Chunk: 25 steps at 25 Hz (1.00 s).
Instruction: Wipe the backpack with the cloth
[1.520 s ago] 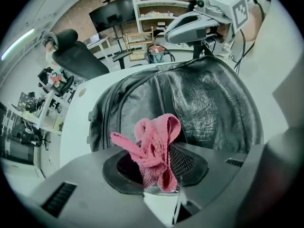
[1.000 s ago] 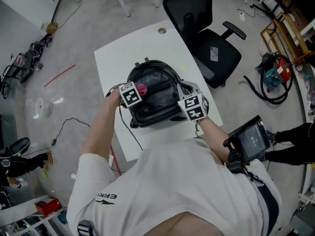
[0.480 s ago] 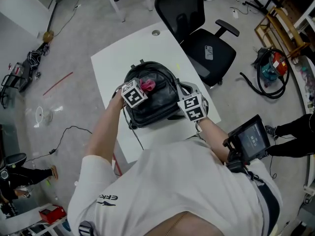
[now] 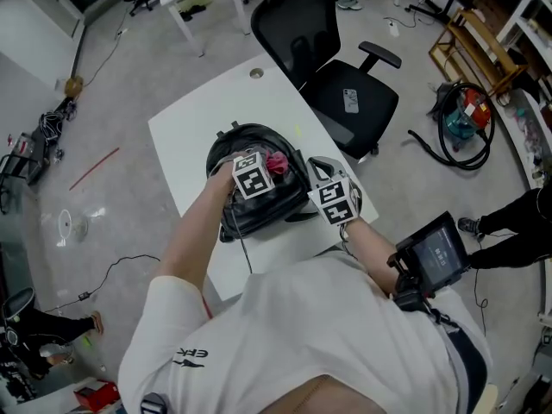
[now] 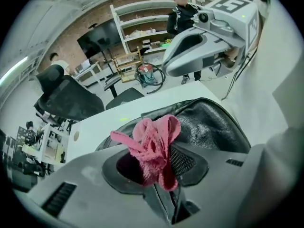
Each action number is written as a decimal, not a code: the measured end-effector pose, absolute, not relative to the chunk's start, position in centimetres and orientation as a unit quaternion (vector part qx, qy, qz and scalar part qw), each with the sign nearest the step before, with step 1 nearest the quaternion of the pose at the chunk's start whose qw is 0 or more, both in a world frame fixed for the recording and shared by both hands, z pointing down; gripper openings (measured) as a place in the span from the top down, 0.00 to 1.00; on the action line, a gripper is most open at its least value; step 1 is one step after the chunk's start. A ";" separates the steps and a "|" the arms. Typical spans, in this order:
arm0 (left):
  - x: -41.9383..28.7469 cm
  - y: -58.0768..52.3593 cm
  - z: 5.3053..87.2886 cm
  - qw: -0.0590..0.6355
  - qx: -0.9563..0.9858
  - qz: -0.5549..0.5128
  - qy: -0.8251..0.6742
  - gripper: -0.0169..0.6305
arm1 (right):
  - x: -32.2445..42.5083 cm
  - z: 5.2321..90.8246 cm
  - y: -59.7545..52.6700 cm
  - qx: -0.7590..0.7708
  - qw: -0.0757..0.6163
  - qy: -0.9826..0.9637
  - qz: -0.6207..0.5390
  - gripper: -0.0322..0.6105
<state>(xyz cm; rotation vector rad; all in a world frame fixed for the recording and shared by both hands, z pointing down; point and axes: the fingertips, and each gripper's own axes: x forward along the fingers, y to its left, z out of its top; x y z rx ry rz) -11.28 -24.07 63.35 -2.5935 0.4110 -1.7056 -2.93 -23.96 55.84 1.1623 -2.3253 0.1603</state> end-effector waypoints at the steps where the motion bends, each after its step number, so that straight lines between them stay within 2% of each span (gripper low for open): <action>1: -11.3 -24.0 63.3 0.011 -0.826 -0.549 0.126 0.76 | -2.8 55.7 -24.1 0.431 0.264 -0.861 0.058 0.95; 14: -18.9 -19.8 63.2 -0.035 -0.814 -0.561 0.148 0.76 | -6.6 55.2 -22.8 0.400 0.256 -0.879 0.052 0.95; 25: -24.4 -15.9 63.4 -0.086 -0.817 -0.528 0.214 0.76 | -8.2 55.5 -21.2 0.386 0.265 -0.882 0.051 0.95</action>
